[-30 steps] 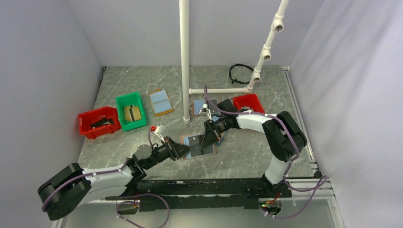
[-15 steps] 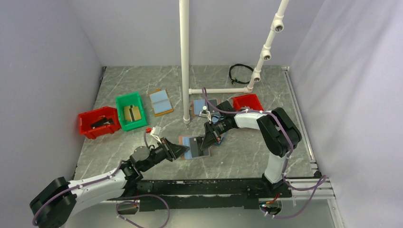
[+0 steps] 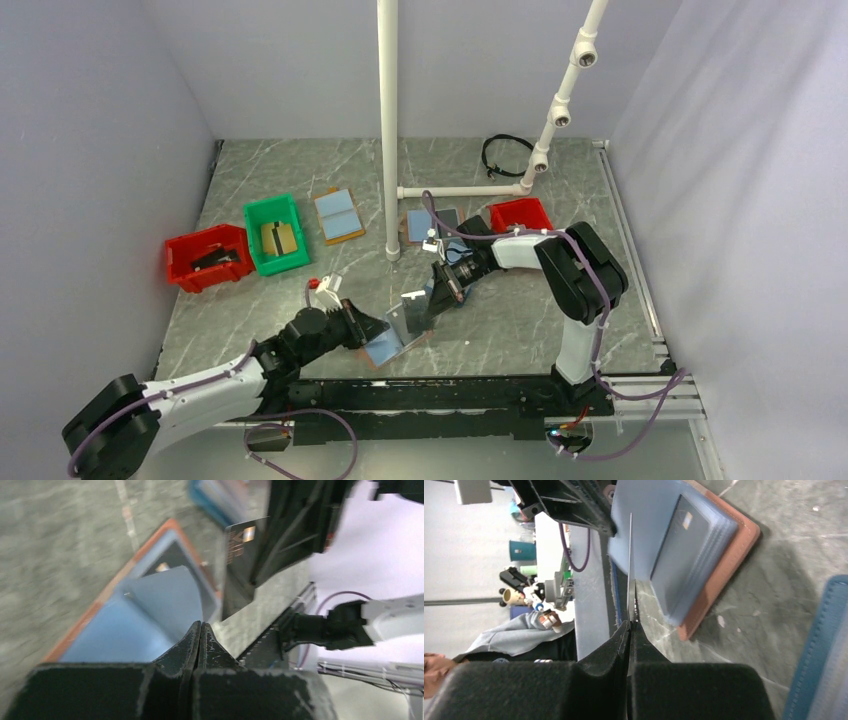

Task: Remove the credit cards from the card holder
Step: Place the credit card in the storage box.

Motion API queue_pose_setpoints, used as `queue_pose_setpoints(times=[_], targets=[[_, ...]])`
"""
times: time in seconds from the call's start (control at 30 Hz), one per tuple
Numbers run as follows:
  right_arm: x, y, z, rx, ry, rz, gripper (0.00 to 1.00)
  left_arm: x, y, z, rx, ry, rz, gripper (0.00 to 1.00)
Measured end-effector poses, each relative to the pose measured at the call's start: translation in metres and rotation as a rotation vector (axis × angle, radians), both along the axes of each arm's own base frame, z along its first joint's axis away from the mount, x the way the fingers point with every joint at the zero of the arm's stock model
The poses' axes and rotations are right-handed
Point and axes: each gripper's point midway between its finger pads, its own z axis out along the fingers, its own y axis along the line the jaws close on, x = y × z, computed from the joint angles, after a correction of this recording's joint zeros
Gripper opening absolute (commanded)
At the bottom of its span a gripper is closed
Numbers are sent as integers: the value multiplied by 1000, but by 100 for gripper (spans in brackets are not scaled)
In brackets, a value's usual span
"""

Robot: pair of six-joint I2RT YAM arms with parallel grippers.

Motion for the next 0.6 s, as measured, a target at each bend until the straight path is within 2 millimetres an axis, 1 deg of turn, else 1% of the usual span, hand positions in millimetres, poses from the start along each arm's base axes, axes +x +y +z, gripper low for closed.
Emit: queue_pose_setpoints(times=[0.07,0.23,0.27,0.3,0.33,0.4,0.43,0.53,0.6], targets=[[3,-2,-5,-24,-15,-12,0,-1,7,-20,56,67,30,0],[10,-5,-8,-54,-50,-20,0,-5,28,-57,168,202,113,0],[12,-5,-8,-54,-60,-18,0,-7,31,-61,176,231,129,0],[13,-5,-8,-56,-67,-17,0,-7,33,-61,185,241,137,3],[13,-5,-7,-55,-71,-15,0,-7,34,-60,196,254,146,9],[13,-5,-7,-55,-81,-8,0,-8,39,-59,230,281,164,25],[13,-6,-6,-56,-87,-5,0,-9,42,-58,250,296,174,31],[14,-7,-6,-58,-108,5,0,-11,52,-50,304,342,212,42],[14,-7,-4,-58,-125,12,0,-11,56,-41,330,357,231,47]])
